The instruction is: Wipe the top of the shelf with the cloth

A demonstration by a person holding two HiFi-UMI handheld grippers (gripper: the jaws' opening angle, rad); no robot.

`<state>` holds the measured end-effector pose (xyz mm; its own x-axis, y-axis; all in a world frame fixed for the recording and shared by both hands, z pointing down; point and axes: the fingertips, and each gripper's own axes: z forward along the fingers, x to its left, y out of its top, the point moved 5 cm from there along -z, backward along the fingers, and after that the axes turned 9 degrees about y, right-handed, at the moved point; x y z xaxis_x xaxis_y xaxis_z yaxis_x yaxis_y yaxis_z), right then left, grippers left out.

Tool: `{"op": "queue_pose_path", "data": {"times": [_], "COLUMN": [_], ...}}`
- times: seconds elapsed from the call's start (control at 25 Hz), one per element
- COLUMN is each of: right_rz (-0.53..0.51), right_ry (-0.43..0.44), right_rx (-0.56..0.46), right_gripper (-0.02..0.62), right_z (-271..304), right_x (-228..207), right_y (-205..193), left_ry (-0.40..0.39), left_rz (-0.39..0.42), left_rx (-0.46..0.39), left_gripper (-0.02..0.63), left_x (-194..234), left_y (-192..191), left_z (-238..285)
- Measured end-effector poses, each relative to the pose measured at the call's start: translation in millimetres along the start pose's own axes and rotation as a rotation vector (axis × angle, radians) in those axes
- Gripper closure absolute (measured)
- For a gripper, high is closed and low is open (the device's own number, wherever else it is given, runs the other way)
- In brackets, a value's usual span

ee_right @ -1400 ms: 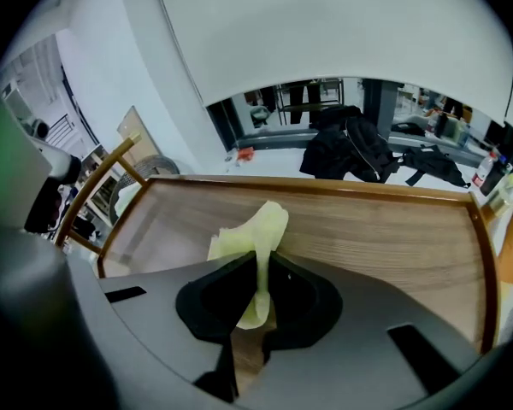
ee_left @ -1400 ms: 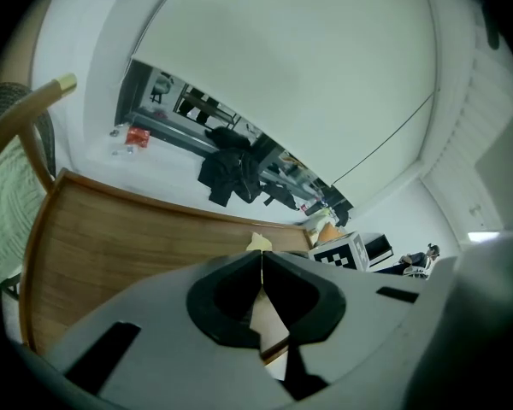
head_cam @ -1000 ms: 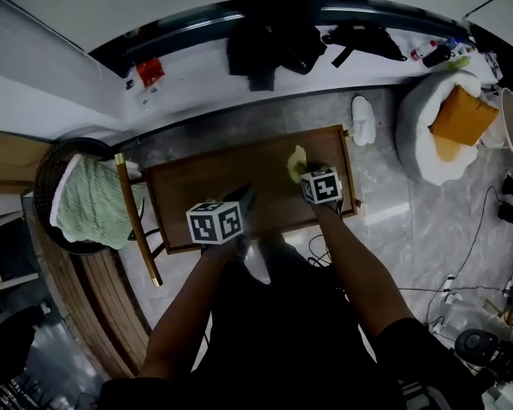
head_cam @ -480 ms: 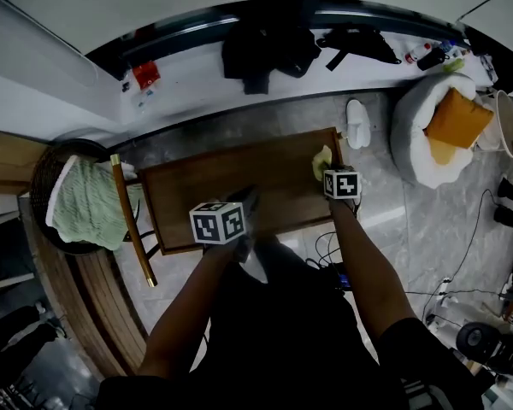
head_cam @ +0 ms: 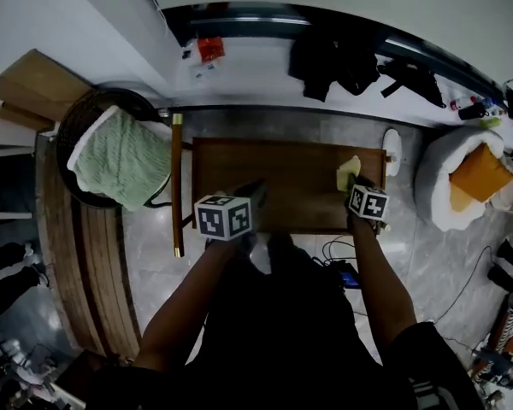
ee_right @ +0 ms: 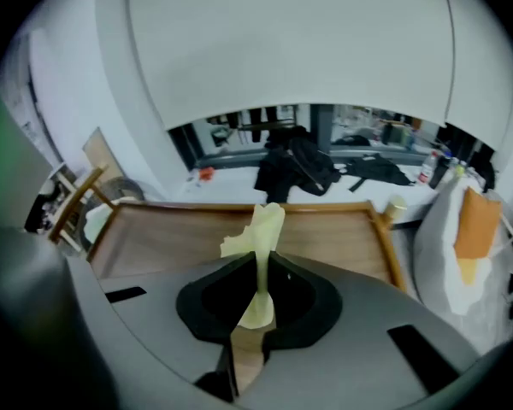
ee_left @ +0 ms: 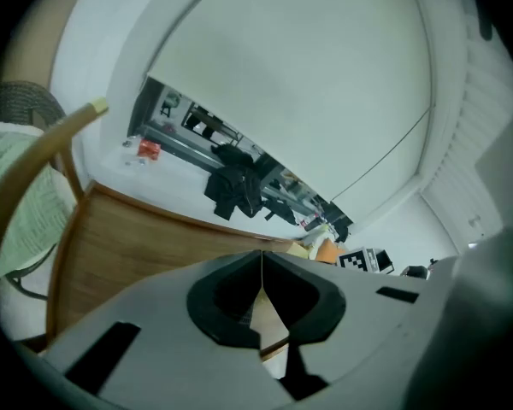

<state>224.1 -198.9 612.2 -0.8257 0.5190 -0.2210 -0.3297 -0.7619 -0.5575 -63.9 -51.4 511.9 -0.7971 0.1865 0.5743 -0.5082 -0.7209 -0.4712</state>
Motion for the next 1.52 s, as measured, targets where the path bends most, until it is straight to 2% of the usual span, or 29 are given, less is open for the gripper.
{"op": "queue_pose_path", "data": {"times": [0.16,0.32,0.48,0.64,0.92,1.12,1.32,1.52], "right_rz": [-0.12,-0.184,-0.221,-0.244,-0.307,-0.371,-0.351,-0.335], "right_ry": [0.284,0.454,0.539,0.557,0.513,0.508,0.49,0.45], "right_rx": [-0.014,0.024,0.106,0.171,0.201,0.232,0.237,0.24], "right_gripper": [0.55,0.549,0.551,0.549,0.549,0.549,0.549,0.549], "right_z": [45.7,87.3,129.2,154.9,169.4,167.2,159.8,145.0], "right_x": [141.9,263.7,349.8,399.2,417.3,417.8,394.9,353.3], "right_y": [20.2,14.7,-0.1,-20.2,-33.9,-33.2,-37.9,-41.0], "left_ry": [0.093,0.149,0.173,0.167,0.14,0.111,0.093,0.086], "left_rz": [-0.024,-0.045,-0.075,-0.1,-0.109,-0.105,-0.084,-0.064], "left_rx": [-0.061,-0.076,-0.091,-0.093,-0.072,-0.067,-0.053,-0.018], "left_gripper": [0.594,0.594,0.594,0.594,0.594,0.594,0.594,0.594], "left_x": [54.2,109.7,150.1,173.4,189.8,181.1,160.2,135.5], "left_y": [18.8,22.2,23.5,19.9,9.6,13.3,12.7,3.1], "left_z": [-47.5,-88.0,-121.2,-137.5,-144.4,-133.5,-115.1,-91.8]}}
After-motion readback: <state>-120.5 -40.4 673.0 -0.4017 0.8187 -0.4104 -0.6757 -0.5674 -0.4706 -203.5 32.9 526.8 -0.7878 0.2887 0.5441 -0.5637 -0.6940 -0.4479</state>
